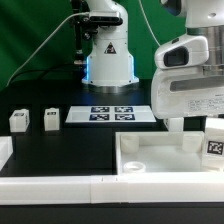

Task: Assemble one leg

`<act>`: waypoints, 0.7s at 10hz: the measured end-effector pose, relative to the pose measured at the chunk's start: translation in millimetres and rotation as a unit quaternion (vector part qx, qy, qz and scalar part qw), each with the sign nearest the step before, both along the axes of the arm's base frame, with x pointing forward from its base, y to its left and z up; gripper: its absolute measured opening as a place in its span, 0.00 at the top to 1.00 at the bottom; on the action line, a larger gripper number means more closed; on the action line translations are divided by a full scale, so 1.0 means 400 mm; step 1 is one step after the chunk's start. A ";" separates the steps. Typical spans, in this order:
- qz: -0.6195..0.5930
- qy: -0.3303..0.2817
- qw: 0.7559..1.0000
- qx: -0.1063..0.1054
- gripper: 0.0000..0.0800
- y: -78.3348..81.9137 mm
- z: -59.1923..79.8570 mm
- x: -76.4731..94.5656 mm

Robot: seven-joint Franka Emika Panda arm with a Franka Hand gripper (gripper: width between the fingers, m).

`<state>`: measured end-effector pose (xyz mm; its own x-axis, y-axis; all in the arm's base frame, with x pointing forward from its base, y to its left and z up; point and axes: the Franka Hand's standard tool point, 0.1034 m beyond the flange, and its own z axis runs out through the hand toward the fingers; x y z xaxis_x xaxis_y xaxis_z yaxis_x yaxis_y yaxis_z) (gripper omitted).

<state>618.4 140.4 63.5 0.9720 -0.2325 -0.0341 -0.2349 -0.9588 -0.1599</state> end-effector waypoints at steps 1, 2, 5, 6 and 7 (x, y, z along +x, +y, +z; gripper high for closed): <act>0.000 0.000 1.000 0.000 1.00 0.000 0.000 0.000; 0.000 0.000 1.000 0.000 1.00 0.000 0.000 0.000; -0.001 0.001 1.000 -0.002 0.66 -0.020 0.000 -0.002; -0.003 0.002 1.000 -0.003 0.66 -0.027 0.000 -0.001; -0.004 0.008 1.000 -0.005 0.49 -0.038 0.001 0.001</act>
Offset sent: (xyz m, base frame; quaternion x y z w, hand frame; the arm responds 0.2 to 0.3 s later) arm -0.0155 -0.0228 0.0000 -0.0196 -0.0205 -0.0107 0.9995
